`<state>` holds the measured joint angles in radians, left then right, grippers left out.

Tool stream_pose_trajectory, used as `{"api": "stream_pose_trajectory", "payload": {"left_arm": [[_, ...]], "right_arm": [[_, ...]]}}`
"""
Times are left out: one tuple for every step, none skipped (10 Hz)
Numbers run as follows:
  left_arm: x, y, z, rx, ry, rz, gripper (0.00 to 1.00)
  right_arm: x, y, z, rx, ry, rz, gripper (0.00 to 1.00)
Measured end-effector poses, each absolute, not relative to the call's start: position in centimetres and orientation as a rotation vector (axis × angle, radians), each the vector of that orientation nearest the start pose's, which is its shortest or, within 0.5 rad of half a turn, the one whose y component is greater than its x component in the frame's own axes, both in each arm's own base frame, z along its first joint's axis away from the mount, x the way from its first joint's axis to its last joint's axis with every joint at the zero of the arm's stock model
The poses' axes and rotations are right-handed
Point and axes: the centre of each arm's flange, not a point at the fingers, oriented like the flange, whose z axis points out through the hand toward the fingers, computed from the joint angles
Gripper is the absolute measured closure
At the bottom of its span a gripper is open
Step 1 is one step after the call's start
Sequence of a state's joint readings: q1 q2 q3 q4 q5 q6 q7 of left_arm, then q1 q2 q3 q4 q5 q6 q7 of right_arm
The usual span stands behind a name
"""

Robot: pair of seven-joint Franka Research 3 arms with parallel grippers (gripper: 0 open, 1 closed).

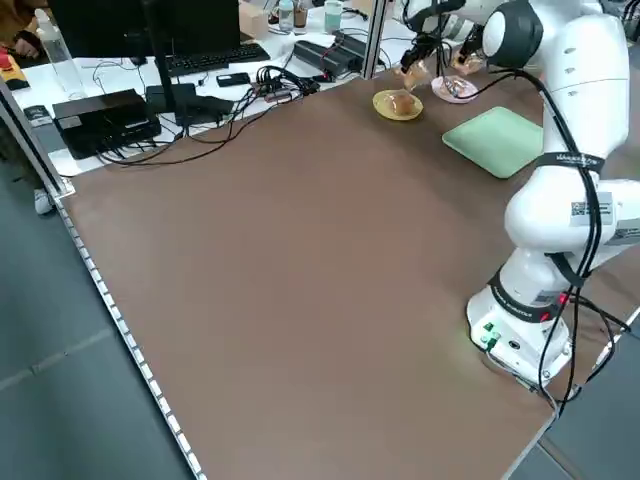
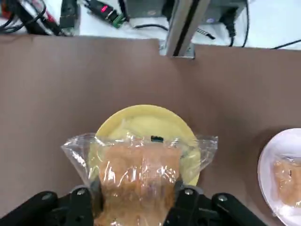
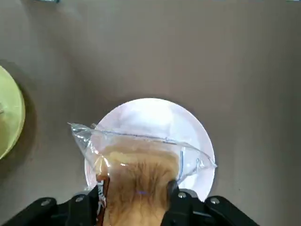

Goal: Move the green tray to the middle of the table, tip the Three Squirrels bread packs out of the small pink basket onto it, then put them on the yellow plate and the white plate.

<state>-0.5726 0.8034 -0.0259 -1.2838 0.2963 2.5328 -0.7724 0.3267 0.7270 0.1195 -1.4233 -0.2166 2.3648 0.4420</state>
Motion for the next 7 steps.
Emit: {"api": "stream_pose_trajectory", "payload": {"left_arm": [[64.7, -44.6, 30.7, -3.152, 0.096, -0.799, 0.45], [64.6, -44.8, 30.0, -3.132, 0.173, -0.811, 0.45], [64.8, -44.7, 29.6, -3.12, 0.224, -0.821, 0.45], [65.0, -44.5, 29.3, -3.117, 0.244, -0.847, 0.45], [65.2, -44.4, 28.8, -3.119, 0.248, -0.87, 0.45], [65.3, -44.5, 28.0, -3.12, 0.253, -0.87, 0.45], [65.2, -44.5, 27.1, -3.121, 0.257, -0.861, 0.45]], "right_arm": [[68.8, 30.3, 28.2, -3.109, -0.153, -0.374, 0.51], [69.2, 30.3, 27.4, -3.114, -0.148, -0.376, 0.51], [69.4, 30.6, 26.4, -3.115, -0.15, -0.369, 0.53], [69.4, 31.1, 25.5, -3.116, -0.157, -0.36, 0.54], [69.2, 31.4, 24.9, -3.116, -0.164, -0.359, 0.54], [69.3, 31.5, 24.8, -3.111, -0.167, -0.373, 0.54], [69.5, 31.5, 24.6, -3.103, -0.167, -0.394, 0.54]]}}
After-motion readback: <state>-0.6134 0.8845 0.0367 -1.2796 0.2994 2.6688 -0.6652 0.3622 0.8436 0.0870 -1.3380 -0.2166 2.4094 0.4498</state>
